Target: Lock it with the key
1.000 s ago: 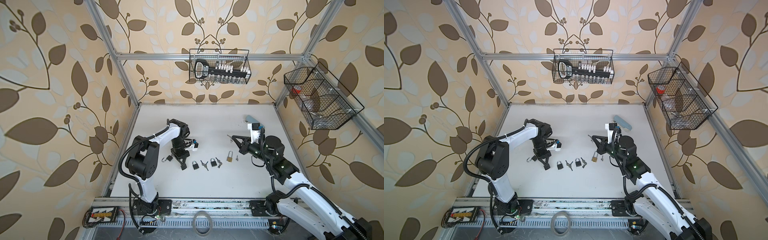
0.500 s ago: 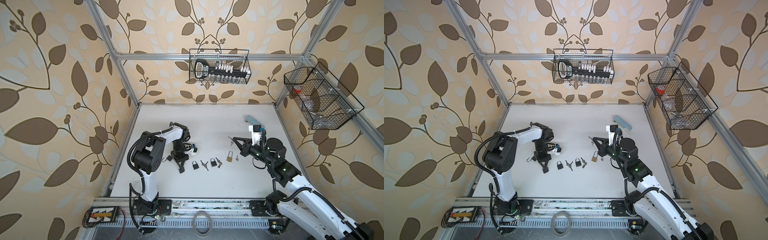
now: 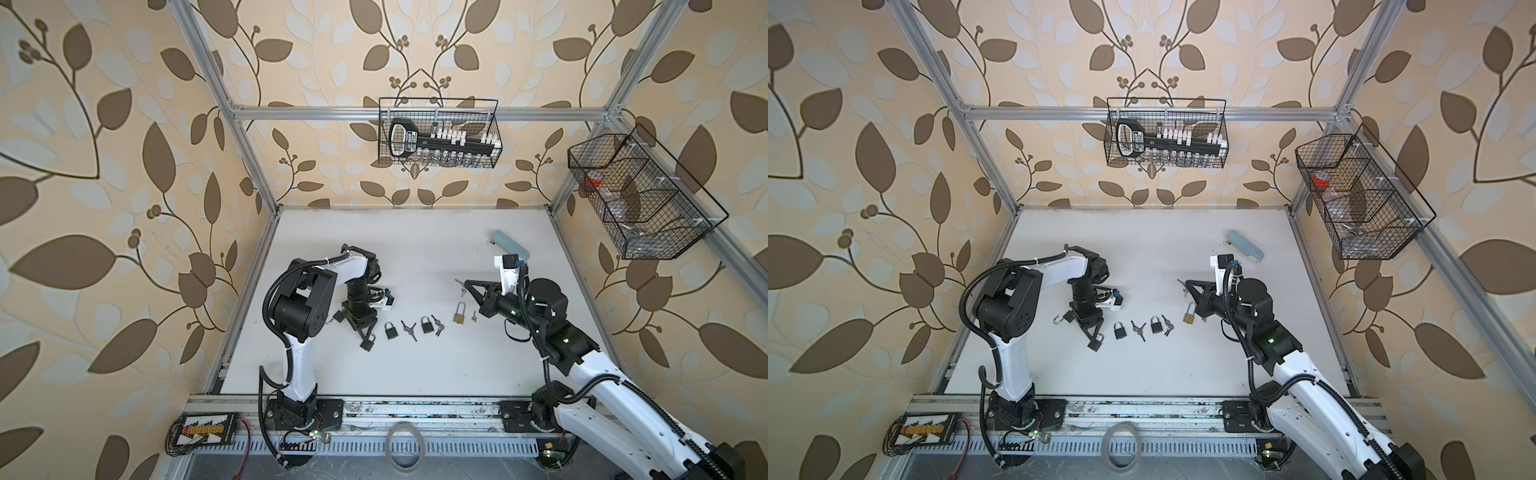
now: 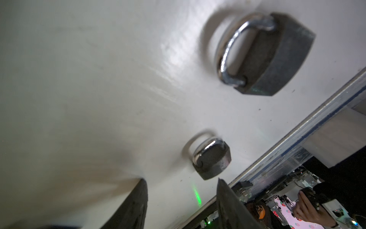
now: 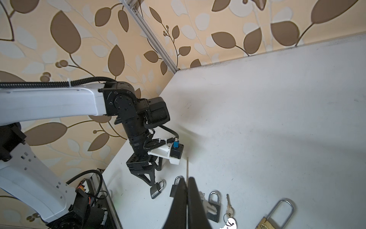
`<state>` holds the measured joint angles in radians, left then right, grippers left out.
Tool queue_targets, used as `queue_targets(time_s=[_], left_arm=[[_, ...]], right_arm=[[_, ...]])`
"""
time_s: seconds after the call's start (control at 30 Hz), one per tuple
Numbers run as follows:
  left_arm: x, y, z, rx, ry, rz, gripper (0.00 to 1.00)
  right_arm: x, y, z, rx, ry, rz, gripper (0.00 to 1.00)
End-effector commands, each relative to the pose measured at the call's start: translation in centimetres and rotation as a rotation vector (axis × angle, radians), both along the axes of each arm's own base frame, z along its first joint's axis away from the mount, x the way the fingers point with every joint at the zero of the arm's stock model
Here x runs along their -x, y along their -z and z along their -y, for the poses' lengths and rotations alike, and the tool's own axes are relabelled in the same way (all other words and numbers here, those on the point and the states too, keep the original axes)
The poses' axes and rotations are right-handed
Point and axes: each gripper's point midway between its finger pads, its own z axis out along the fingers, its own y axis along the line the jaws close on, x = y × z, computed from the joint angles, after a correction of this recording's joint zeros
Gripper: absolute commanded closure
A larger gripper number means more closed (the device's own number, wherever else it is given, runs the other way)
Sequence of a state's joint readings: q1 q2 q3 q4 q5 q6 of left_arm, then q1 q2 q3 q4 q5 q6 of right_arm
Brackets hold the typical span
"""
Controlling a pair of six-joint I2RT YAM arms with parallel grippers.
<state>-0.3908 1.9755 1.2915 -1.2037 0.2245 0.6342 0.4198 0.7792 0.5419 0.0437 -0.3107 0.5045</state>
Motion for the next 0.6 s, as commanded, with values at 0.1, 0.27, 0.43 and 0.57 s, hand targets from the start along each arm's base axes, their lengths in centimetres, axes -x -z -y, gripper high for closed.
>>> queue_targets(time_s=[0.1, 0.27, 0.43, 0.57], left_arm=[[-6.3, -5.5, -0.3, 0.008, -0.132, 0.374, 0.18], [-9.8, -12.1, -1.3, 0.068, -0.406, 0.694, 0.08], [-9.9, -18.6, -2.7, 0.239, -0.741, 0.943, 0.01], [-9.4, -21.7, -5.7, 0.350, -1.003, 1.025, 0.01]], right_arm=[[0.7, 0.7, -1.8, 0.100, -0.035, 0.048, 1.00], [3.4, 1.2, -7.1, 0.206, -0.115, 0.115, 1.00], [7.9, 4.5, -13.7, 0.314, -0.264, 0.139, 1.00], [10.1, 6.9, -17.6, 0.356, -0.347, 0.131, 1.00]])
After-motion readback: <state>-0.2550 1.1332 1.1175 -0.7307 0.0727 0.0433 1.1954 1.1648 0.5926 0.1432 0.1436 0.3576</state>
